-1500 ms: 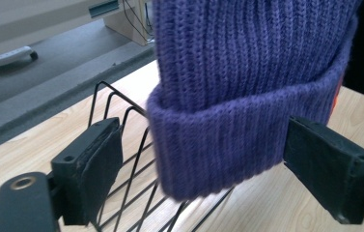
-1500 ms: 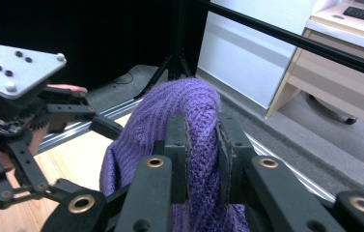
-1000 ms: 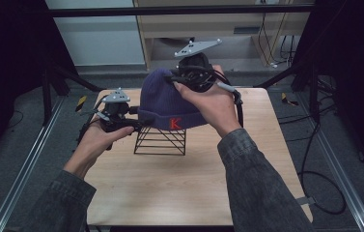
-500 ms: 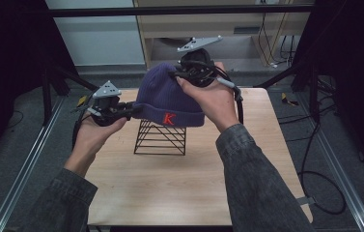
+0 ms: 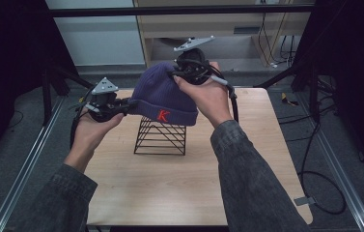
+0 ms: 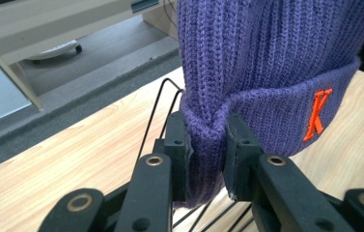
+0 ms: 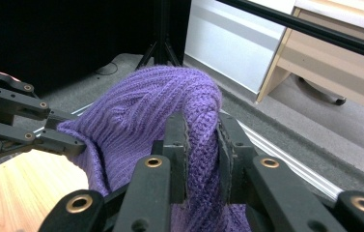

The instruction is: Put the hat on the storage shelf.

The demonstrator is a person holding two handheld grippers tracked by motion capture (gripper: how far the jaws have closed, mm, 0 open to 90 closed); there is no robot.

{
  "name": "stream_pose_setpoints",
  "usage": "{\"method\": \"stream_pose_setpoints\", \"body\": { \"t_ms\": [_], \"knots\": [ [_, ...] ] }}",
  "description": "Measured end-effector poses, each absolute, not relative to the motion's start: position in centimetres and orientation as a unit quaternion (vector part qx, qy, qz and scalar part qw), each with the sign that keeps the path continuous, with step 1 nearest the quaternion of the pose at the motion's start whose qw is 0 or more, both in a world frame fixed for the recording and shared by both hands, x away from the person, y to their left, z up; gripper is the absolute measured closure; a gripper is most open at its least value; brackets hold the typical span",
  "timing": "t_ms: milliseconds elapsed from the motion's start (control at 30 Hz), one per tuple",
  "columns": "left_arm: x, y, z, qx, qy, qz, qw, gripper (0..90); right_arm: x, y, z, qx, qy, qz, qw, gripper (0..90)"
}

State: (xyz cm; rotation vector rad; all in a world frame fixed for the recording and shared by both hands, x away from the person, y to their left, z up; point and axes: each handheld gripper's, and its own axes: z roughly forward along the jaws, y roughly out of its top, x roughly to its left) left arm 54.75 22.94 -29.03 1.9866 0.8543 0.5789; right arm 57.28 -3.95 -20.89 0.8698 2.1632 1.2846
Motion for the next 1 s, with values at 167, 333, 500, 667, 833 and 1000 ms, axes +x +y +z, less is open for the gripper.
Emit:
{"method": "stream_pose_setpoints", "body": {
  "t_ms": [167, 333, 500, 667, 833, 1000],
  "knots": [
    [55.1, 23.2, -29.9, 0.801, 0.345, 0.243, 0.424, 74.2, 58.0, -3.3, -21.8, 0.317, 0.796, 0.460, 0.234, 76.6],
    [55.7, 23.7, -31.5, 0.797, 0.359, 0.239, 0.422, 74.4, 58.6, -2.5, -22.9, 0.315, 0.802, 0.452, 0.230, 76.4],
    [55.6, 24.1, -33.0, 0.800, 0.363, 0.235, 0.415, 74.4, 58.6, -1.8, -24.1, 0.305, 0.817, 0.434, 0.227, 75.9],
    [55.3, 24.4, -34.1, 0.804, 0.365, 0.234, 0.408, 74.4, 58.3, -1.4, -25.0, 0.300, 0.825, 0.425, 0.221, 75.6],
    [55.1, 24.6, -35.3, 0.804, 0.369, 0.228, 0.407, 74.3, 58.1, -1.1, -25.9, 0.294, 0.834, 0.416, 0.211, 75.0],
    [54.8, 24.8, -36.3, 0.805, 0.370, 0.222, 0.408, 74.3, 57.8, -0.8, -26.5, 0.287, 0.843, 0.407, 0.205, 74.9]
  ]
}}
